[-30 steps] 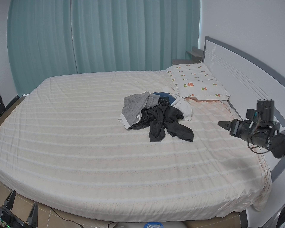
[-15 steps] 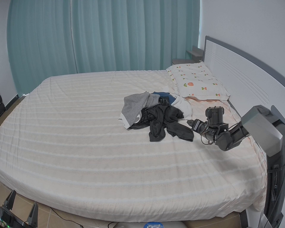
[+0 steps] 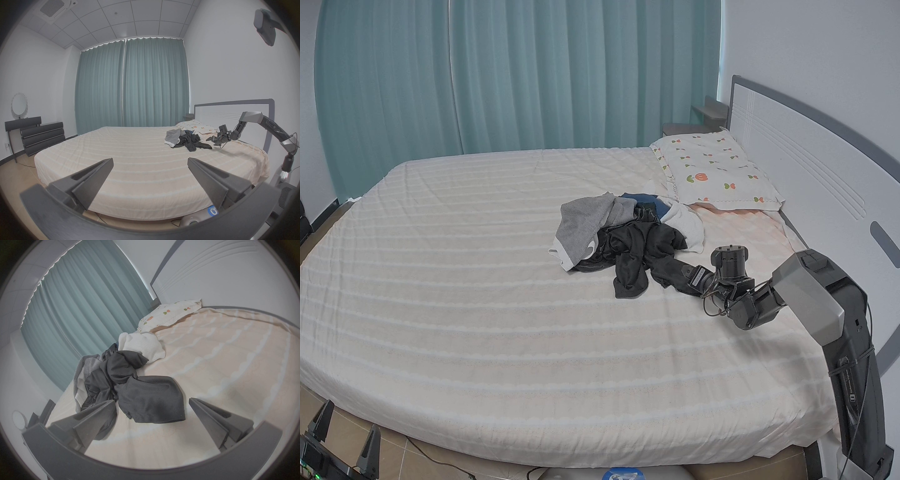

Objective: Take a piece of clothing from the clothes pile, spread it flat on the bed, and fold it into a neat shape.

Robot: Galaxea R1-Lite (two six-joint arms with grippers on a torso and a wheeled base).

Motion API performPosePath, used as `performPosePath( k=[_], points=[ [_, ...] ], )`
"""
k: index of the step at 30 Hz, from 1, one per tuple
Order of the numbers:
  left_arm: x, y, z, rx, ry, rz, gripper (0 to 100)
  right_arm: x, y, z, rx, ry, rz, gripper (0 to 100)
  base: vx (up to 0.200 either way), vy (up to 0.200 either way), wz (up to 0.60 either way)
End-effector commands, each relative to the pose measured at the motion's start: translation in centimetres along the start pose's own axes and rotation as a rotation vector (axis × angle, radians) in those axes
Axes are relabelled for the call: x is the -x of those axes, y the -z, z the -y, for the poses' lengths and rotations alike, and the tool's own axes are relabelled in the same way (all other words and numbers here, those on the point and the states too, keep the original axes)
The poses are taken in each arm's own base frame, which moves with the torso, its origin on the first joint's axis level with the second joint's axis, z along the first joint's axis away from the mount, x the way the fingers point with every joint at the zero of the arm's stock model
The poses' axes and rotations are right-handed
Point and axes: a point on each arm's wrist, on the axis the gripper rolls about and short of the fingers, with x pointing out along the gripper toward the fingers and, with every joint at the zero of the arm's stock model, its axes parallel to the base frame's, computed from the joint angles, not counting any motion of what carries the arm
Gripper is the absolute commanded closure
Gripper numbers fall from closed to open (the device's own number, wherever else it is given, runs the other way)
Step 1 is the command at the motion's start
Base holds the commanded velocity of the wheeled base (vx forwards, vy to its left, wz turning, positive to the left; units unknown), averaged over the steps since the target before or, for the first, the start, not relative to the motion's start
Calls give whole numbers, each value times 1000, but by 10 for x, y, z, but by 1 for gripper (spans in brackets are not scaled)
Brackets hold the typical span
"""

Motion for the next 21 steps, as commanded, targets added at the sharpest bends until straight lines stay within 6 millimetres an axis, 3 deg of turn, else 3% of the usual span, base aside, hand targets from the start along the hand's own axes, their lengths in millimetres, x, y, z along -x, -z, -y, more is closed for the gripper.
performPosePath(
  k=[1,14,15,21],
  points=[
    [-1,4,0,0,0,-12,0,-14,14,6,-24,4,-9,0,0,0,0],
    [-1,4,0,0,0,-12,0,-36,27,16,-47,5,8,0,0,0,0],
    [-1,4,0,0,0,-12,0,-37,27,16,-48,3,10,100,0,0,0],
    [-1,4,0,0,0,-12,0,-35,26,12,-55,-10,20,100,0,0,0]
  ],
)
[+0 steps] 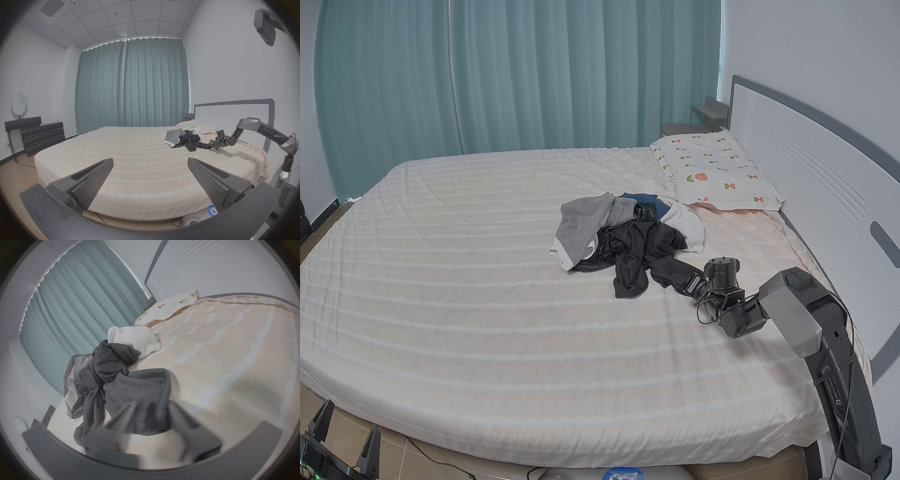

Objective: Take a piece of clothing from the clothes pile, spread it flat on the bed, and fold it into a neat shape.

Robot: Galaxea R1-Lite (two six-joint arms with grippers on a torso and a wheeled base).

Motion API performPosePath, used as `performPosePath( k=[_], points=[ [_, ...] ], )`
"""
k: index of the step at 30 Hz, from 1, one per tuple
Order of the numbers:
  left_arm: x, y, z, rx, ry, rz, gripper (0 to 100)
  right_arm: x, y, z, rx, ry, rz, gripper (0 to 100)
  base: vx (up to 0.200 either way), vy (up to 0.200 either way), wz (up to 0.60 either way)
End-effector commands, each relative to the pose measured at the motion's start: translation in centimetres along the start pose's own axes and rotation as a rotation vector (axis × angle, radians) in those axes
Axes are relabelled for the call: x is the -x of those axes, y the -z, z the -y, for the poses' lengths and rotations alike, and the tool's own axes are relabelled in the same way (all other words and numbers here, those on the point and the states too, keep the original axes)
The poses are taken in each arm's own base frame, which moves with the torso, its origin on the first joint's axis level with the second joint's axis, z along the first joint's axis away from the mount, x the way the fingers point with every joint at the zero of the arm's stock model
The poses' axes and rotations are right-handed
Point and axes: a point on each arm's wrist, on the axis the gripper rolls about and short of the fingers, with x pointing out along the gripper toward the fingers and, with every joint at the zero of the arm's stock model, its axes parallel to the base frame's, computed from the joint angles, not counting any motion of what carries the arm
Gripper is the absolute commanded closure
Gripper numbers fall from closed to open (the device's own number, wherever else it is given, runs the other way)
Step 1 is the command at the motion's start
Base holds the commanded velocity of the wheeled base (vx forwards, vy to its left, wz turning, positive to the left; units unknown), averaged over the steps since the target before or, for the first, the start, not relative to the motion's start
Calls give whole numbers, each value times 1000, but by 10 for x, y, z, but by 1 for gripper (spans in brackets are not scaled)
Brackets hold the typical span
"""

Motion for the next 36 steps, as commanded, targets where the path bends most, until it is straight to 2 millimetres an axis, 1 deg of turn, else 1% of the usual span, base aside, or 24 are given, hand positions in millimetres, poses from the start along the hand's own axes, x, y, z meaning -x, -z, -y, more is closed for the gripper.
performPosePath(
  k=[1,4,5,8,9,11,13,14,16,17,19,21,22,25,26,27,28,30,31,32,36],
  points=[
    [-1,4,0,0,0,-11,0,3,0,-3,-2,-8,3,100,0,0,0],
    [-1,4,0,0,0,-11,0,6,-2,-4,-6,-15,11,100,0,0,0],
    [-1,4,0,0,0,-11,0,28,-19,-12,-19,-60,38,100,0,0,0],
    [-1,5,0,0,0,-13,0,67,-28,-14,-17,-124,-7,100,0,0,0],
    [-1,5,0,0,0,-13,0,83,-32,-13,-15,-146,-31,100,0,0,0],
    [-1,4,0,0,0,-11,0,116,-37,-11,-11,-188,-86,100,0,0,0],
    [-1,4,0,0,0,-11,0,151,-41,-4,-2,-235,-161,100,0,0,0],
    [-1,4,0,0,0,-11,0,172,-42,2,3,-263,-202,100,0,0,0],
    [-1,5,0,0,0,-13,0,175,-42,2,2,-267,-207,100,0,0,0],
    [-1,4,0,0,1,-11,0,218,-49,7,-7,-347,-238,100,0,0,0],
    [-1,4,0,0,0,-11,0,246,-50,12,-7,-376,-258,100,0,0,0],
    [-1,4,0,-3,0,-11,0,270,-52,13,-7,-402,-259,100,0,0,0],
    [-1,5,0,-5,0,-13,0,275,-53,12,-8,-410,-256,100,0,0,0],
    [-1,4,0,-3,0,-11,0,320,-58,3,-24,-497,-251,100,0,0,0],
    [-1,5,0,-3,0,-13,0,324,-58,2,-27,-507,-251,100,0,0,0],
    [-1,4,0,-3,1,-11,0,349,-60,-2,-27,-562,-254,100,0,0,0],
    [-1,4,0,-3,0,-11,0,362,-59,-3,-19,-595,-264,100,0,0,0],
    [-1,4,0,-3,0,-11,0,382,-55,-2,-4,-637,-297,100,0,0,0],
    [-1,4,0,-3,1,-11,0,387,-54,-1,0,-646,-306,100,0,0,0],
    [-1,4,0,-3,3,-11,0,390,-55,-1,1,-651,-308,100,0,0,0],
    [-1,4,0,-11,14,-13,0,392,-59,-2,-1,-652,-298,100,0,0,0]
  ],
)
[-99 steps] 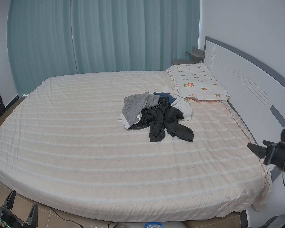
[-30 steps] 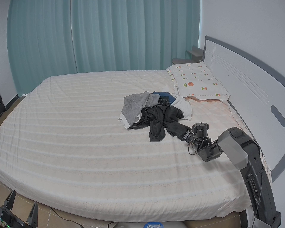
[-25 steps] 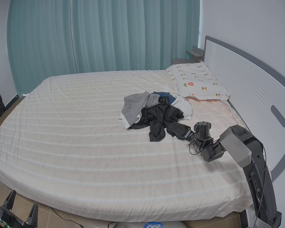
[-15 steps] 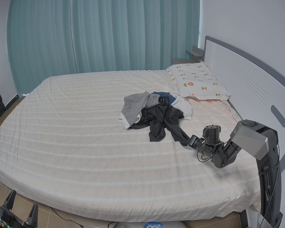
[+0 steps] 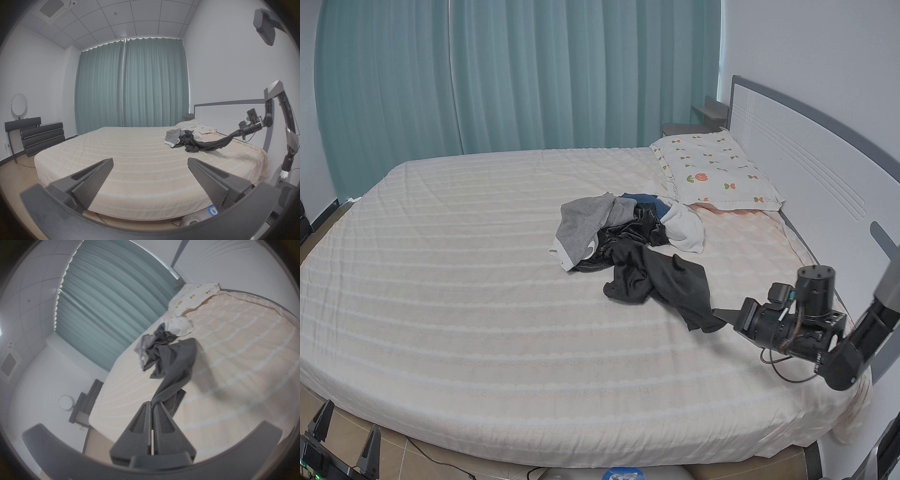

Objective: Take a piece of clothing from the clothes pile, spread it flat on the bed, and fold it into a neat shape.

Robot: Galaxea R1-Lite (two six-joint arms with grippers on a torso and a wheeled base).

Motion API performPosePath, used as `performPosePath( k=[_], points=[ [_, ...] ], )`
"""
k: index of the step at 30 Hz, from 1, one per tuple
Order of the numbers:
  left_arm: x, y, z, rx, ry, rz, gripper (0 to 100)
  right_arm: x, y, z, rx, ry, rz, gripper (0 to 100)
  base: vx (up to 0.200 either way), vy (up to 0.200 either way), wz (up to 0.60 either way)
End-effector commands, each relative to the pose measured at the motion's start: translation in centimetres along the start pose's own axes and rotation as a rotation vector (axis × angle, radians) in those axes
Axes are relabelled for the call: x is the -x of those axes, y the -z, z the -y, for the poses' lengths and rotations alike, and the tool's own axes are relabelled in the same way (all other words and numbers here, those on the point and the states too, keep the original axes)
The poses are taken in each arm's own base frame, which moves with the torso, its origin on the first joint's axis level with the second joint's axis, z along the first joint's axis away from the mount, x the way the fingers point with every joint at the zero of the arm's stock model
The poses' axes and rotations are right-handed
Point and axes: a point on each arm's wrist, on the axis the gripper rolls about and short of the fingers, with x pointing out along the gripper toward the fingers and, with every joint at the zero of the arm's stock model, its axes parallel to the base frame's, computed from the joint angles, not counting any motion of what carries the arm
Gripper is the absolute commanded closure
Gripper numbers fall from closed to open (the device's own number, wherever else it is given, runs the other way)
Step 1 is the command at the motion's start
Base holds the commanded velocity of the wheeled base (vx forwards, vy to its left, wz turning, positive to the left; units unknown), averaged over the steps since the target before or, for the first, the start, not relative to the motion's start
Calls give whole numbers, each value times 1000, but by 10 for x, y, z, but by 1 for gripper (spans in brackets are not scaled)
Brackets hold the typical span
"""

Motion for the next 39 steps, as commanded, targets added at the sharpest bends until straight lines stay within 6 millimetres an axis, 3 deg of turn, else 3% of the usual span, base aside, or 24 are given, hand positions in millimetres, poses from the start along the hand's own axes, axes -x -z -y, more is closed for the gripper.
performPosePath(
  k=[1,7,8,9,10,11,12,13,17,21,26,28,30,36,39],
  points=[
    [-1,4,0,-20,10,-4,0,117,14,-43,50,-268,25,100,0,0,0],
    [0,0,0,35,9,19,0,122,6,-50,68,-332,49,100,0,0,0],
    [4,-18,0,55,16,86,0,125,5,-52,73,-350,50,100,0,0,0],
    [4,-18,0,55,16,86,0,125,5,-52,73,-350,50,100,0,0,0],
    [9,-62,0,117,33,185,0,128,2,-56,81,-376,55,100,0,0,0],
    [-1,-83,-1,153,35,135,0,128,0,-58,86,-390,54,100,0,0,0],
    [-3,-85,-1,156,36,126,0,128,0,-58,86,-391,55,100,0,0,0],
    [-22,-92,-1,159,39,35,0,126,-2,-60,88,-402,54,100,0,0,0],
    [-49,-80,4,67,201,-174,0,115,0,-67,93,-421,20,100,0,0,0],
    [-81,-58,9,-97,281,-418,0,91,1,-73,89,-411,-13,100,0,0,0],
    [-107,-48,29,-42,492,-595,0,62,5,-85,89,-376,-3,100,0,0,0],
    [-114,-48,34,-33,511,-605,0,57,7,-88,90,-374,-5,100,0,0,0],
    [-138,-44,45,2,524,-604,0,49,11,-95,95,-382,-12,100,0,0,0],
    [-184,-26,80,65,578,-649,0,41,15,-116,102,-395,-1,100,0,0,0],
    [-194,-16,100,84,579,-644,0,39,26,-121,109,-371,-54,100,0,0,0]
  ],
)
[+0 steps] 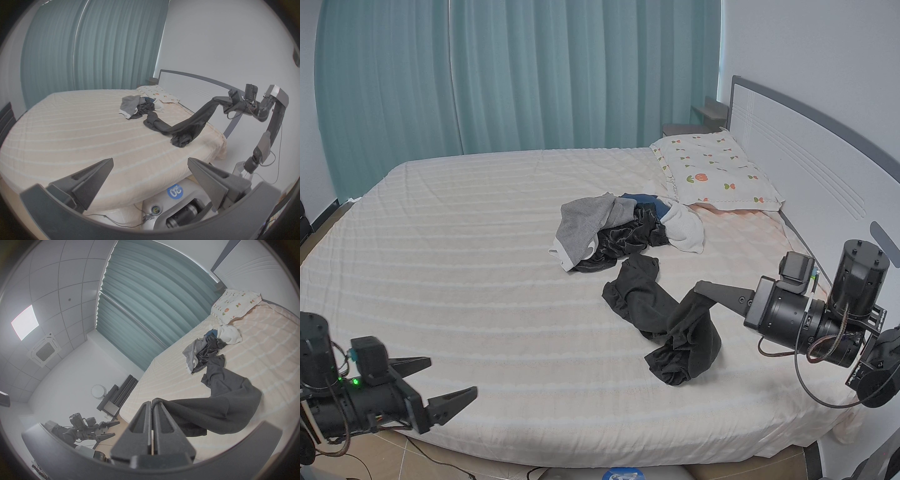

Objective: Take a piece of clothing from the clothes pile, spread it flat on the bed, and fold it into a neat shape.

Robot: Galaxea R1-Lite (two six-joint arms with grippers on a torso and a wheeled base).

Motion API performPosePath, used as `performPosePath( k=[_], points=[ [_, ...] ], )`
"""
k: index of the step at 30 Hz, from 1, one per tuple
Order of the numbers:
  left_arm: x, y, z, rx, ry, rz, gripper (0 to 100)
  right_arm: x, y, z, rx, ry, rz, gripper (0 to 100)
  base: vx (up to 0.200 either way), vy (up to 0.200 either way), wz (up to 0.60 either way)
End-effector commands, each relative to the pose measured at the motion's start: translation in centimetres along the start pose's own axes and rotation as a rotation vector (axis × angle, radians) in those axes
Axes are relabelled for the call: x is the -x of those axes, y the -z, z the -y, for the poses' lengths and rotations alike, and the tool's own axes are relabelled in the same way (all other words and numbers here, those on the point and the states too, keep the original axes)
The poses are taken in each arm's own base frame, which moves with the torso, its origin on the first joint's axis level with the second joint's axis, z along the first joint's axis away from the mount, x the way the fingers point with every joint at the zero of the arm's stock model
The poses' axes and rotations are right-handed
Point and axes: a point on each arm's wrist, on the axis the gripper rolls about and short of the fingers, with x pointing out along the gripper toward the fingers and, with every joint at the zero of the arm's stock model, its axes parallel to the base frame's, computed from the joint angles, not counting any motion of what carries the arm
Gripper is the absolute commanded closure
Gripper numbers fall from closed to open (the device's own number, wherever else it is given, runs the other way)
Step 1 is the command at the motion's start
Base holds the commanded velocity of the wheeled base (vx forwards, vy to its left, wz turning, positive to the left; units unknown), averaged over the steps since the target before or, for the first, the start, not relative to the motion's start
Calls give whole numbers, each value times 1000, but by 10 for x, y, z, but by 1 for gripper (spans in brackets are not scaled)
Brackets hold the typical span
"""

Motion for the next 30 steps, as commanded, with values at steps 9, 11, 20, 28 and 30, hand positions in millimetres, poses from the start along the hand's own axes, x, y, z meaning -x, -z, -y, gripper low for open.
performPosePath(
  k=[9,11,20,28,30],
  points=[
    [-127,18,61,32,137,-121,0,-37,7,-36,37,49,17,100,0,0,0],
    [-135,20,67,23,127,-112,0,-35,5,-37,38,68,30,100,0,0,0],
    [-187,10,85,74,120,-20,0,-19,-6,-51,46,39,68,100,0,0,0],
    [-218,2,96,90,155,75,0,5,-19,-66,62,29,79,100,0,0,0],
    [-226,2,100,88,164,81,0,6,-19,-68,63,25,75,100,0,0,0]
  ],
)
